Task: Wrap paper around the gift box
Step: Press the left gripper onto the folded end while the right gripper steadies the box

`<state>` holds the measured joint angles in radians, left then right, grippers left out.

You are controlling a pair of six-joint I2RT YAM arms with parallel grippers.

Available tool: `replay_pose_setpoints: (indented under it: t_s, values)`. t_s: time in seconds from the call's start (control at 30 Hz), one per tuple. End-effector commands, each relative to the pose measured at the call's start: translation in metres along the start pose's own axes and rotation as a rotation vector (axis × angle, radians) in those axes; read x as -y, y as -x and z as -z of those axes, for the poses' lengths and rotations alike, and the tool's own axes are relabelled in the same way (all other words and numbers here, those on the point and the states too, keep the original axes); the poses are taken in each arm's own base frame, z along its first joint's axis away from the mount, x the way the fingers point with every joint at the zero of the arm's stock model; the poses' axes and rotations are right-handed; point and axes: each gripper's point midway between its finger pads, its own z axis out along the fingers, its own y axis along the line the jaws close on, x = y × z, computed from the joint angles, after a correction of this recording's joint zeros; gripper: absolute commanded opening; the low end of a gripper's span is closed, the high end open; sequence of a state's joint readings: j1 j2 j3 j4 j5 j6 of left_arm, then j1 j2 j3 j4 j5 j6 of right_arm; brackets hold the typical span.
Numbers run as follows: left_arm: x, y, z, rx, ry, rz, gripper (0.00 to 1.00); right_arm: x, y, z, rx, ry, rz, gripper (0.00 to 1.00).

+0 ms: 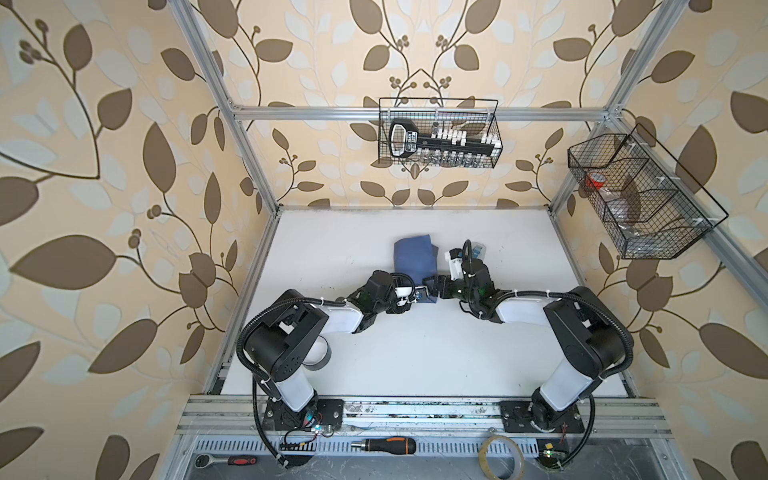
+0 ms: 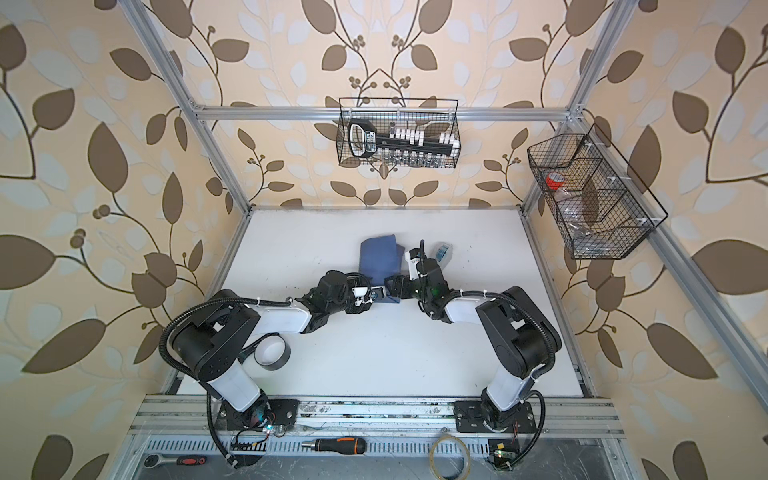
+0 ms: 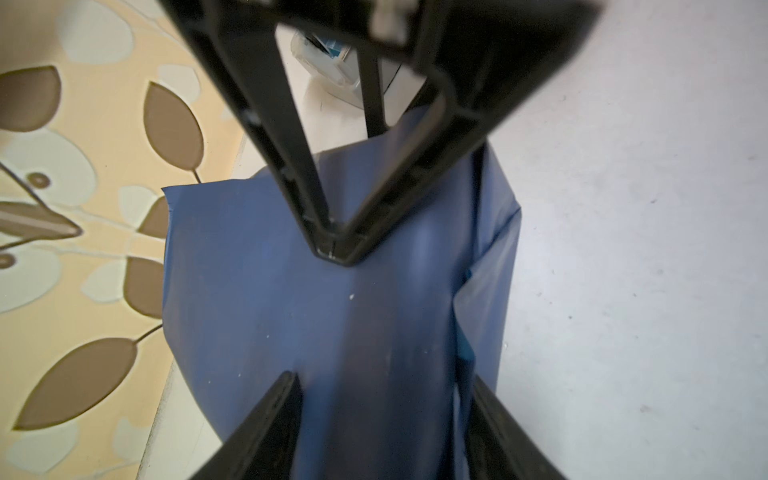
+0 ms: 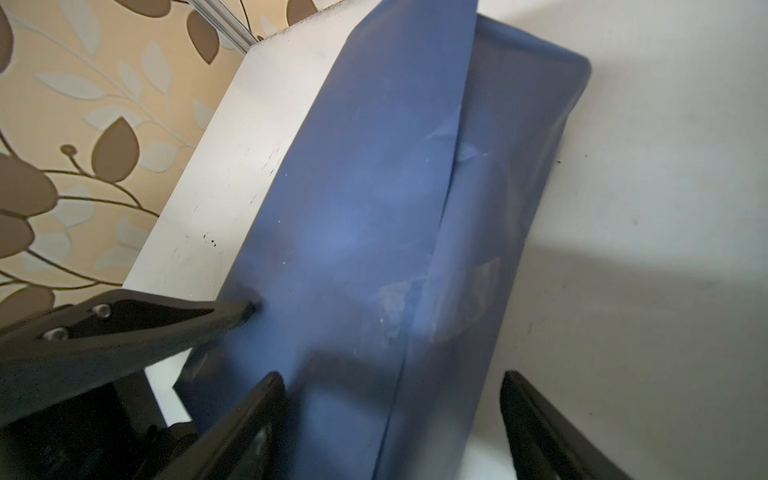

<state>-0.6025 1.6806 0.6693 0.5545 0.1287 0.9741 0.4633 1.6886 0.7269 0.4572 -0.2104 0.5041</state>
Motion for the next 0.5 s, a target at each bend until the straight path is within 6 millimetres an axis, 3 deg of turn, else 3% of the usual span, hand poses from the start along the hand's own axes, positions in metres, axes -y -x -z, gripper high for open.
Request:
replay_pose_setpoints:
  t_s: [0.0, 0.23, 0.47]
  values:
    - [0.044, -0.054, 0.000, -0.189, -0.147, -0.038, 0.61, -0.001, 0.011, 0.017, 0.020, 0.007, 0.013, 0.83]
    - [0.047, -0.054, 0.000, -0.187, -0.160, -0.039, 0.60, 0.016, 0.041, 0.049, 0.107, -0.072, 0.034, 0.84]
    - [0.050, -0.055, 0.000, -0.187, -0.174, -0.038, 0.60, 0.044, 0.059, 0.066, 0.156, -0.142, -0.032, 0.84]
